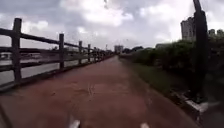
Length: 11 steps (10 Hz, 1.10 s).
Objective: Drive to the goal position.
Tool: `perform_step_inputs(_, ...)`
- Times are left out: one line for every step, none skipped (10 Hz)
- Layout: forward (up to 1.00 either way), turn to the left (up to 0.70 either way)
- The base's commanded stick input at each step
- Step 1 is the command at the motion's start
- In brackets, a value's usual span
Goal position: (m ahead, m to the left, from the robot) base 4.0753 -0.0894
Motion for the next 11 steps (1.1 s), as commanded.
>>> perform_step_inputs(0.7, 0.0)
perform_step_inputs(0.7, 0.0)
perform_step_inputs(0.7, 0.0)
perform_step_inputs(0.7, 0.0)
perform_step_inputs(0.7, 0.0)
perform_step_inputs(0.7, 0.0)
perform_step_inputs(0.7, 0.0)
perform_step_inputs(0.7, 0.0)
perform_step_inputs(0.7, 0.0)
perform_step_inputs(0.7, 0.0)
perform_step_inputs(0.7, 0.0)
